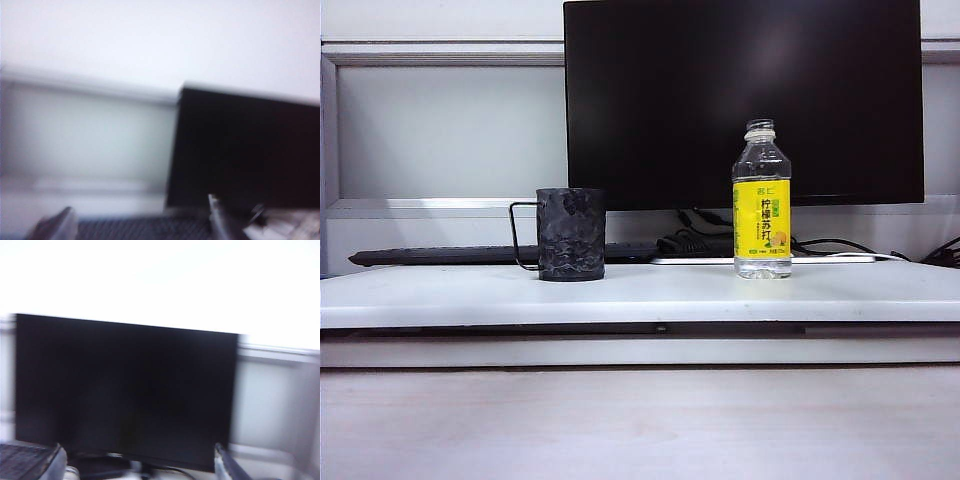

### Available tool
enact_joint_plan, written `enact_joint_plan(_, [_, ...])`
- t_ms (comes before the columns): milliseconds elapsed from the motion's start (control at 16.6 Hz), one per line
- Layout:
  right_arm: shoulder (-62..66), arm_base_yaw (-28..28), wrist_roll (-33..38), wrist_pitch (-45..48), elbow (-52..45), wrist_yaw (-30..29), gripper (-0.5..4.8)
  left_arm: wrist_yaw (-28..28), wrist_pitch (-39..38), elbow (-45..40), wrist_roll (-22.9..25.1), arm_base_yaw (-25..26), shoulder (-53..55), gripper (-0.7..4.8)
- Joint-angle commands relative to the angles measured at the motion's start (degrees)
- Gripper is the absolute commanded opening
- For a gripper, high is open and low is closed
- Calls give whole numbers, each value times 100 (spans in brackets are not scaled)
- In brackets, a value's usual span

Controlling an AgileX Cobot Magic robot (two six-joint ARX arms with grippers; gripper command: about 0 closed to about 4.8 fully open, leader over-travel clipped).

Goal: Carefully pick up the bottle and pour some water from the bottle into the cup.

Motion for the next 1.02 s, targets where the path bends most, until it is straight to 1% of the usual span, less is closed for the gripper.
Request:
enact_joint_plan(60, [1480, 13, 256, 348, 793, -828, 479, 769, 179, 802, -400, 7, 1178, 479])
enact_joint_plan(181, [2234, 63, 472, 345, 1143, -1320, 479, 1246, 195, 1019, -398, 7, 1729, 479])
enact_joint_plan(241, [2577, 186, 507, 352, 1276, -1449, 479, 1394, 197, 1034, -398, 0, 1932, 479])
enact_joint_plan(301, [2962, 385, 501, 387, 1346, -1427, 479, 1534, 48, 1027, -393, -37, 2232, 479])
enact_joint_plan(422, [3567, 702, 319, 358, 1342, -1429, 479, 1515, -81, 1023, -369, -393, 2905, 479])
enact_joint_plan(482, [3792, 822, 186, 304, 1342, -1384, 479, 1388, -37, 1023, -341, -579, 3182, 479])
enact_joint_plan(543, [4334, 981, 15, 319, 1342, -1246, 479, 1040, 188, 1025, -308, -1071, 3794, 479])
enact_joint_plan(603, [4662, 1012, 15, 378, 1342, -1220, 479, 804, 457, 1027, -278, -1434, 4207, 479])
enact_joint_plan(723, [5202, 1016, 15, 474, 1344, -1220, 479, 214, 1145, 1027, 50, -2063, 4972, 479])
enact_joint_plan(784, [5414, 1012, 15, 516, 1342, -1204, 479, 170, 1493, 1027, 195, -2269, 5298, 479])
enact_joint_plan(844, [5569, 1010, 13, 533, 1342, -1106, 479, 68, 1764, 1027, 205, -2437, 5593, 479])
enact_joint_plan(904, [5753, 1014, 11, 599, 1342, -1117, 479, -308, 2026, 1027, 205, -2490, 6024, 479])
enact_joint_plan(1025, [5998, 1014, 22, 870, 1342, -1117, 479, -365, 2347, 1029, 181, -2490, 6426, 479])
